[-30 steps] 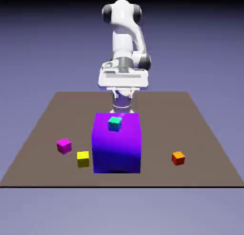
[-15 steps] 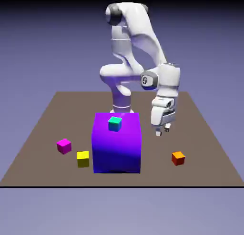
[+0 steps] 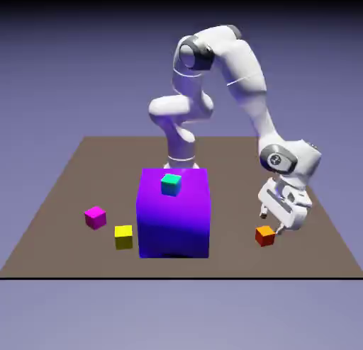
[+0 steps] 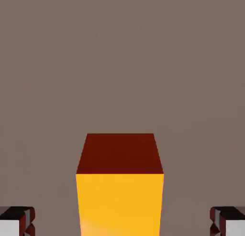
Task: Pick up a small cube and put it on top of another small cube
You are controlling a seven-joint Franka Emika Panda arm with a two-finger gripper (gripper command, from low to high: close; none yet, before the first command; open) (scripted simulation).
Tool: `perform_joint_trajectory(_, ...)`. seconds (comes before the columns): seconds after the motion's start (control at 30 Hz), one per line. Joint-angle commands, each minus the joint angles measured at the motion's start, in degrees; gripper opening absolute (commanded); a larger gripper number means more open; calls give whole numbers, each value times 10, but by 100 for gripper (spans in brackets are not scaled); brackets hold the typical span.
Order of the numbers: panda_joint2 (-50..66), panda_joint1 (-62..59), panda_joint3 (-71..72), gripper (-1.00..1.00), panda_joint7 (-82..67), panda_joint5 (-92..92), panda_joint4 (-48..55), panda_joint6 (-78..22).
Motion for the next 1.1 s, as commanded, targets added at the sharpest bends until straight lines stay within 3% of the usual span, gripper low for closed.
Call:
perform_joint_trajectory(0.0,6,1,-4,0,4,-6,1,4)
perform_joint_trajectory(0.03,6,1,-4,-100,4,-6,1,4)
perform_joint_trajectory(0.27,-91,-41,48,-100,-36,116,11,-67)
perform_joint_trajectory(0.57,-133,-200,-94,-100,102,340,81,-135)
perform_joint_trajectory(1.0,-184,-411,-364,-100,288,648,118,-215)
perform_joint_trajectory(1.07,-180,-407,-405,-100,286,649,86,-208)
